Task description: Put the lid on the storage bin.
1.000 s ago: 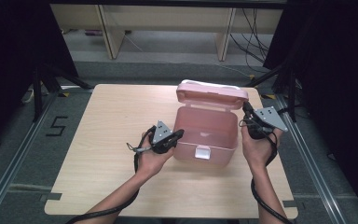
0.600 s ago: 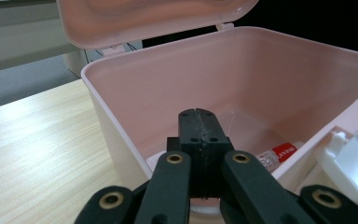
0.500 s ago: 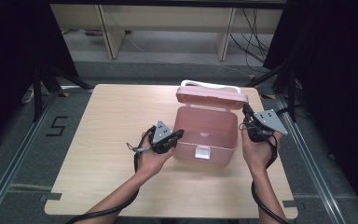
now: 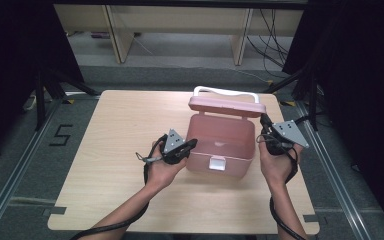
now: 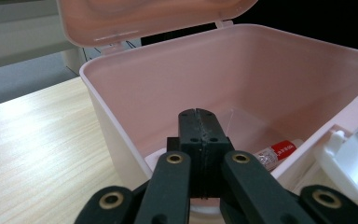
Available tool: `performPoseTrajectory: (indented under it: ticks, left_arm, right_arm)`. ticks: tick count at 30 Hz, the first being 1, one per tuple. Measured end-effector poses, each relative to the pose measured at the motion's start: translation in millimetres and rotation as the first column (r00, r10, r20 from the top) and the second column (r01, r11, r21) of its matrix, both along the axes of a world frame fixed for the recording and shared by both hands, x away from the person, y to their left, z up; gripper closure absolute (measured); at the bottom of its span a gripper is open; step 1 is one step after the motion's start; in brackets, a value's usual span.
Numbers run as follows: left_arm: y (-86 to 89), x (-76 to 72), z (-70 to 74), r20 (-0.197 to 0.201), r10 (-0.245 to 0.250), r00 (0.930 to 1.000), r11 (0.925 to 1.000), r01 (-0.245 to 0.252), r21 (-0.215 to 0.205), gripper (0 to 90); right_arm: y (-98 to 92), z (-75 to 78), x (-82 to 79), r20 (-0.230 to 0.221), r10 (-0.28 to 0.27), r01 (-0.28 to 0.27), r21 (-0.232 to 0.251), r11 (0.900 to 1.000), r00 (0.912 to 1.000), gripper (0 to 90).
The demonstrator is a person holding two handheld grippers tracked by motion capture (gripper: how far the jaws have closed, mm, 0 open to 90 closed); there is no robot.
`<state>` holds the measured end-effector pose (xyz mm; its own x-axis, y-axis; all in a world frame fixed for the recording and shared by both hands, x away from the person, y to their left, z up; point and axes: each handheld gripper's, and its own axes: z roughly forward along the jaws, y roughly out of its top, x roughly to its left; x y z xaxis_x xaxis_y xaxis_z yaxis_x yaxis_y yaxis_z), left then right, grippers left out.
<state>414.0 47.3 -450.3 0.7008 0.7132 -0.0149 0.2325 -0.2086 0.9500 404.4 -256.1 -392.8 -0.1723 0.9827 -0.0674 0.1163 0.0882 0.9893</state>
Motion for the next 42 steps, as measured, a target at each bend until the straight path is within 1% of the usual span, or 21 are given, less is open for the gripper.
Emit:
performPoseTrajectory:
  ticks: [1,6,8,9,13,14,15,17,18,19,21,22,23,29,30,32,33,35,38,40,42]
  left_arm:
    - [0.0,0.0,0.1,-0.001,0.0,1.0,1.0,0.0,0.0,90.0]
    - [0.4,0.1,-0.5,0.001,-0.005,1.0,0.9999,0.005,-0.011,89.6]
    - [0.3,0.3,-0.2,-0.003,-0.017,0.9999,0.9997,0.017,-0.015,88.0]
    - [0.2,0.3,0.1,-0.006,-0.026,0.9996,0.9995,0.026,-0.02,85.7]
    - [-0.9,-4.5,2.6,0.025,-0.018,0.9995,0.9996,0.019,-0.023,68.0]
    - [-0.5,-7.1,4.9,0.039,-0.016,0.9991,0.9996,0.017,-0.023,67.0]
    - [0.4,-9.2,7.5,0.043,-0.018,0.9989,0.9994,0.019,-0.03,66.0]
    - [2.5,-12.9,13.5,0.056,-0.013,0.9983,0.9988,0.016,-0.047,64.3]
    - [4.6,-13.7,16.7,0.064,-0.01,0.9979,0.9987,0.013,-0.05,63.8]
    - [6.6,-14.2,19.7,0.066,-0.004,0.9978,0.9981,0.008,-0.061,63.4]
    - [11.4,-14.8,24.9,0.067,0.012,0.9977,0.9968,-0.007,-0.079,63.2]
    - [13.8,-15.0,27.1,0.071,0.015,0.9974,0.9963,-0.009,-0.086,63.2]
    - [15.8,-15.8,29.1,0.069,0.021,0.9974,0.9955,-0.014,-0.094,63.1]
    - [27.2,-20.7,37.6,0.081,0.033,0.9961,0.9925,-0.024,-0.12,64.9]
    - [28.4,-21.6,38.2,0.081,0.037,0.9961,0.9921,-0.026,-0.122,65.5]
    - [29.8,-23.3,38.7,0.076,0.037,0.9965,0.9913,-0.027,-0.129,67.4]
    - [30.4,-23.9,38.7,0.075,0.036,0.9965,0.9914,-0.026,-0.128,68.6]
    - [31.0,-25.2,38.5,0.072,0.032,0.9969,0.9922,-0.023,-0.123,70.9]
    - [31.2,-27.2,37.8,0.067,0.03,0.9973,0.9918,-0.021,-0.126,72.8]
    - [31.7,-28.3,37.3,0.066,0.027,0.9974,0.9922,-0.019,-0.124,73.2]
    - [31.8,-29.6,36.7,0.064,0.024,0.9977,0.9918,-0.016,-0.127,73.4]
  right_arm:
    - [-1.3,-0.3,0.7,0.01,0.007,-0.007,-0.018,1.0,0.9999,89.0]
    - [-0.3,-1.6,-1.6,0.003,0.008,-0.008,-0.007,1.0,1.0,89.0]
    - [-0.7,-1.7,-1.9,0.009,0.006,-0.006,-0.019,1.0,0.9999,89.0]
    - [0.2,-1.9,-2.2,0.004,0.007,-0.007,-0.008,1.0,1.0,89.0]
    - [0.4,-2.8,-2.9,0.008,0.01,-0.009,-0.011,1.0,0.9999,89.1]
    - [1.7,-3.4,-4.3,0.001,0.004,-0.004,-0.003,1.0,1.0,89.1]
    - [1.0,-3.7,-4.4,0.003,0.009,-0.009,-0.016,1.0,1.0,89.1]
    - [0.9,-4.6,-4.9,0.007,0.01,-0.009,-0.016,1.0,0.9999,89.1]
    - [1.7,-5.0,-6.3,-0.002,0.004,-0.004,-0.001,1.0,1.0,89.1]
    - [0.8,-5.2,-6.1,0.005,0.01,-0.01,-0.015,1.0,0.9999,89.1]
    - [0.7,-6.0,-7.4,0.004,0.007,-0.007,-0.021,1.0,1.0,89.1]
    - [1.8,-6.7,-8.0,0.0,0.006,-0.006,-0.009,1.0,1.0,89.1]
    - [1.1,-7.0,-7.7,0.007,0.01,-0.01,-0.019,1.0,0.9999,89.1]
    - [1.4,-7.5,-8.9,0.006,0.008,-0.008,-0.016,1.0,0.9999,89.1]
    - [2.3,-7.7,-9.6,-0.001,0.006,-0.006,-0.005,1.0,1.0,89.1]
    - [1.2,-7.6,-9.3,0.007,0.008,-0.008,-0.023,1.0,0.9999,89.1]
    - [2.9,-8.1,-10.8,-0.007,0.003,-0.003,0.001,1.0,1.0,89.1]
    - [1.6,-8.5,-10.7,-0.003,0.008,-0.008,-0.017,1.0,1.0,89.0]
    - [2.6,-9.6,-11.8,-0.006,0.01,-0.011,-0.005,1.0,0.9999,89.0]
    - [1.5,-10.1,-12.5,0.002,0.009,-0.009,-0.02,1.0,1.0,89.0]
    - [2.1,-11.0,-13.4,-0.007,0.01,-0.01,-0.013,1.0,0.9999,88.9]
